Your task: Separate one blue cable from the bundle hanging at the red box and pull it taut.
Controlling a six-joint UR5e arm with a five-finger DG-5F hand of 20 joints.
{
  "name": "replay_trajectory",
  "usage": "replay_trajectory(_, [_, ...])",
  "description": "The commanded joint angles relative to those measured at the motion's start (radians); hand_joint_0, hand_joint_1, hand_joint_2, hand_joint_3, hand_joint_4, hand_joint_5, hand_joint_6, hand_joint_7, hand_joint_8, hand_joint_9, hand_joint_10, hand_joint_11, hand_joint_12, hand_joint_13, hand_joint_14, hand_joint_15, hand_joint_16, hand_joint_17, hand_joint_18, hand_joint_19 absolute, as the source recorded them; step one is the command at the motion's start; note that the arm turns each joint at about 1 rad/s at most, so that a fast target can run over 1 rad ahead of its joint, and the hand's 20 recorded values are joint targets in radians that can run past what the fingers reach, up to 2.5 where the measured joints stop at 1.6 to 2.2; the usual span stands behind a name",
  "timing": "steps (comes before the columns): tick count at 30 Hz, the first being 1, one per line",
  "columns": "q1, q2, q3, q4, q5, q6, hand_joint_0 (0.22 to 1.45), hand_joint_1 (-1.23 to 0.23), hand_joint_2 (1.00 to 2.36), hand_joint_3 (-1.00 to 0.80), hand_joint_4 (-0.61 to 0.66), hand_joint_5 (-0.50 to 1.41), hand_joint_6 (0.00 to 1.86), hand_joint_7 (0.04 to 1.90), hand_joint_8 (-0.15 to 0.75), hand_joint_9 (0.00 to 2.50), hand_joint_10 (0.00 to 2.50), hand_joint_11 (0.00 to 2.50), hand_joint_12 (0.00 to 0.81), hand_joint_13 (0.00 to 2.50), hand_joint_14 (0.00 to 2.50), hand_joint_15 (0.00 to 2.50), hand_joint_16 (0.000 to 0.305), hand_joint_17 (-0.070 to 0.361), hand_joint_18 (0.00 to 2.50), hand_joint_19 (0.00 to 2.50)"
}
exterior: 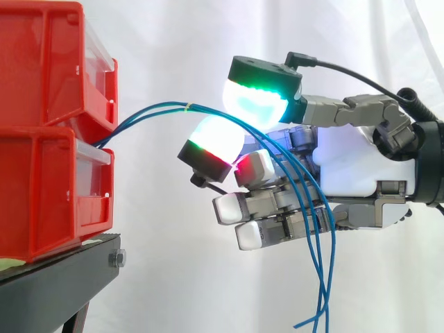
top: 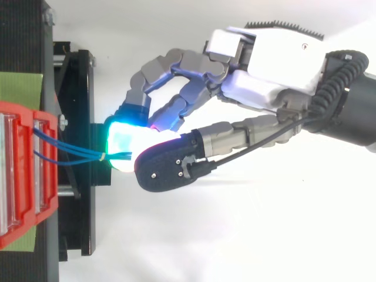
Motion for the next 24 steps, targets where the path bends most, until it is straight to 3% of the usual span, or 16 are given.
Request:
replay_trajectory(1, [0.004, 0.0, -0.001, 0.0, 0.001, 0.001, 0.69, -0.79, 1.01, -0.42, 0.13, -0.21, 0.98, 0.76, 0.356, 1.03, 0.0, 1.06, 0.366, 0.93, 0.02, 0.52, 0.044, 0.1, 0.76, 0.55])
replay_trajectory(2, [0.004, 0.0, -0.001, 0.0, 0.001, 0.001, 0.68, -0.76, 1.0, -0.5, 0.15, -0.2, 0.97, 0.76, 0.362, 1.06, 0.01, 1.07, 0.37, 0.93, 0.02, 0.52, 0.044, 0.1, 0.77, 0.55])
replay_trajectory(7, [0.004, -0.003, -0.001, 0.0, 0.009, 0.005, 0.56, -0.66, 1.0, -0.5, 0.17, -0.2, 0.92, 0.77, 0.381, 1.12, 0.01, 1.07, 0.384, 0.95, 0.02, 0.53, 0.047, 0.106, 0.79, 0.57])
replay_trajectory(12, [0.005, -0.008, 0.001, 0.0, 0.009, 0.014, 0.54, -0.65, 1.0, -0.5, 0.18, -0.2, 0.89, 0.76, 0.386, 1.14, 0.01, 1.07, 0.394, 0.97, 0.02, 0.54, 0.049, 0.11, 0.81, 0.57])
replay_trajectory(18, [0.0, -0.054, 0.005, 0.02, 0.008, 0.143, 0.63, -0.77, 1.0, -0.5, 0.16, -0.22, 0.89, 0.74, 0.355, 1.14, 0.0, 1.17, 0.379, 1.06, 0.02, 0.65, 0.046, 0.103, 0.83, 0.59])
replay_trajectory(24, [0.004, -0.054, 0.005, 0.026, 0.011, 0.14, 0.71, -0.8, 1.02, -0.22, 0.09, -0.23, 0.91, 0.78, 0.335, 1.11, 0.03, 1.23, 0.362, 1.11, 0.02, 0.74, 0.045, 0.102, 0.86, 0.6])
